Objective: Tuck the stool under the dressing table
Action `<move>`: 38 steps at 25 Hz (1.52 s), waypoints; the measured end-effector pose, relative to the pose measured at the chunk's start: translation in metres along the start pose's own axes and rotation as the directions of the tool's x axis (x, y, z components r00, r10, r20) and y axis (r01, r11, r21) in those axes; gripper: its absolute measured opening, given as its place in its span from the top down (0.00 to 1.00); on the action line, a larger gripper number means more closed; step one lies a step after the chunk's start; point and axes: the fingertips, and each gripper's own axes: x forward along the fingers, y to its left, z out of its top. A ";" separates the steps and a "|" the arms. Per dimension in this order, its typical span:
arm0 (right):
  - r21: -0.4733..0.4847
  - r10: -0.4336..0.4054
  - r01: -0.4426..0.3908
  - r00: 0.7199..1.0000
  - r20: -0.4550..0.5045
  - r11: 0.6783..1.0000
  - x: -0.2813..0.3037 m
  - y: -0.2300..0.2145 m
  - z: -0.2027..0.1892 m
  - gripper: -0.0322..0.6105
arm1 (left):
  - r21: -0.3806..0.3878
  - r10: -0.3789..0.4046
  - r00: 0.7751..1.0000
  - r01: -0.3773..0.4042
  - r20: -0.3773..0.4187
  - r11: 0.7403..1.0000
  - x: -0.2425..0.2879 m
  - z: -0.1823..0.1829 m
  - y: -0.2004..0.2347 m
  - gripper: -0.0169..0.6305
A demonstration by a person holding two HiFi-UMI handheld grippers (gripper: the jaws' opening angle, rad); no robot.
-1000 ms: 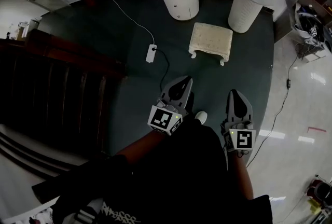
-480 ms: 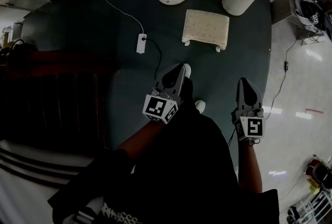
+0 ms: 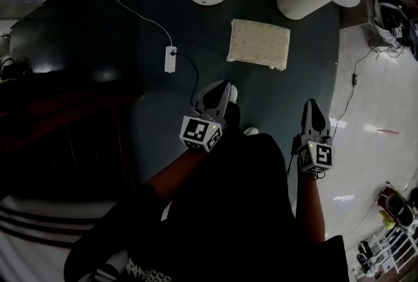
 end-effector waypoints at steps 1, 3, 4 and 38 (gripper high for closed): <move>-0.014 -0.001 0.000 1.000 -0.003 1.000 0.014 -0.003 0.002 0.89 | 0.009 -0.007 1.000 0.007 -0.012 1.000 0.008 -0.003 0.010 0.95; -0.043 -0.007 0.006 1.000 -0.010 0.999 0.039 -0.011 0.005 0.89 | 0.019 -0.021 0.999 0.022 -0.038 1.000 0.025 -0.012 0.030 0.95; -0.055 -0.003 0.003 1.000 -0.010 0.998 0.048 -0.015 0.006 0.89 | 0.020 -0.024 0.998 0.025 -0.054 0.999 0.030 -0.017 0.038 0.95; 0.013 -0.029 0.036 0.942 -0.333 0.999 0.261 -0.156 -0.364 0.89 | 0.041 0.045 0.916 -0.032 -0.399 0.999 0.219 -0.340 0.165 0.95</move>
